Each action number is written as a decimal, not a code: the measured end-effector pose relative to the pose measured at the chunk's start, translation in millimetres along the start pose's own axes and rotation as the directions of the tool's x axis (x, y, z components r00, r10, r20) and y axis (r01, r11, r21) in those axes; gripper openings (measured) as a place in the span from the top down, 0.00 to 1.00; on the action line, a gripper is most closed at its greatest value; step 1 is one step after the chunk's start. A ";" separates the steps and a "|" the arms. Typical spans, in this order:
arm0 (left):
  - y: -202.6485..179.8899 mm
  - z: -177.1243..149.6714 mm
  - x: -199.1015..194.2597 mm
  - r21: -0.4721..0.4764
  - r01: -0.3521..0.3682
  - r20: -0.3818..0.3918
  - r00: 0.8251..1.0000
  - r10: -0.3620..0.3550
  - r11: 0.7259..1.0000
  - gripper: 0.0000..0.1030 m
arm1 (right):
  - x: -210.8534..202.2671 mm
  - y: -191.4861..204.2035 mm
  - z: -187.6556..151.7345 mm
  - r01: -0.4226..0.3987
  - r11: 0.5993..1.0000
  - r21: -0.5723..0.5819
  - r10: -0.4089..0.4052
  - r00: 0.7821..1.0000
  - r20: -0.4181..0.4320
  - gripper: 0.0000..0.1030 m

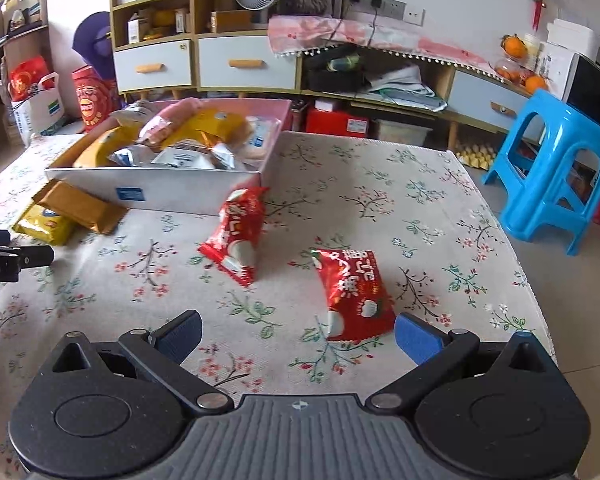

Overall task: Organize snacks
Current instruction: 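Withdraw both open tools from the box back over the remaining packs, then grasp the yellow biscuit pack with the left tool while the right tool grasps a red candy pack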

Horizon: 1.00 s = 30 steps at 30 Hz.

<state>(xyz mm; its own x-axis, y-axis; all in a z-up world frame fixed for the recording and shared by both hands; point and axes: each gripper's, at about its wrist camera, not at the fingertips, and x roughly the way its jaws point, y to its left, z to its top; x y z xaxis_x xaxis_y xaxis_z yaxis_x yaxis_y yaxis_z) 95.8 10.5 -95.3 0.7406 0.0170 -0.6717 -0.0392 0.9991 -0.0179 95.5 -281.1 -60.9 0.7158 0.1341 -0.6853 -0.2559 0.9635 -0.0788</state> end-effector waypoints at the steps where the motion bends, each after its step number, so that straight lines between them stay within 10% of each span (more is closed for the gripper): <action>1: -1.1 1.4 2.1 0.005 -0.002 0.002 1.000 0.002 1.000 0.02 | 2.2 -1.3 0.6 0.008 1.000 0.003 -0.008 1.000 -0.003 0.09; 15: -7.6 11.2 15.0 -0.008 -0.007 0.033 0.999 0.007 1.000 0.06 | 35.8 -25.2 12.9 0.091 0.995 0.039 -0.088 0.994 -0.067 0.10; 21: -10.2 13.4 11.0 0.020 0.002 0.034 0.999 -0.002 1.000 0.24 | 38.1 -23.3 18.5 0.059 0.997 0.052 -0.055 0.996 -0.067 0.29; 26: -8.8 11.7 6.4 0.026 0.014 0.023 1.000 -0.015 1.000 0.28 | 34.3 -14.0 25.2 -0.001 0.999 0.042 0.004 0.997 -0.077 0.67; 30: -7.3 9.4 2.1 0.031 0.020 0.010 1.000 -0.021 0.999 0.28 | 33.5 -5.0 27.6 -0.012 1.000 0.013 0.013 0.996 -0.085 0.72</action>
<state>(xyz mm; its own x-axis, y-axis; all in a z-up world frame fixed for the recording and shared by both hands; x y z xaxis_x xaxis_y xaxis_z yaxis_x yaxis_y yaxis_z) 103.8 3.6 -89.7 0.7480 -0.0033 -0.6637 -0.0032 1.0000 -0.0085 138.7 -275.0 -63.5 0.6548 0.1262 -0.7451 -0.2557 0.9648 -0.0612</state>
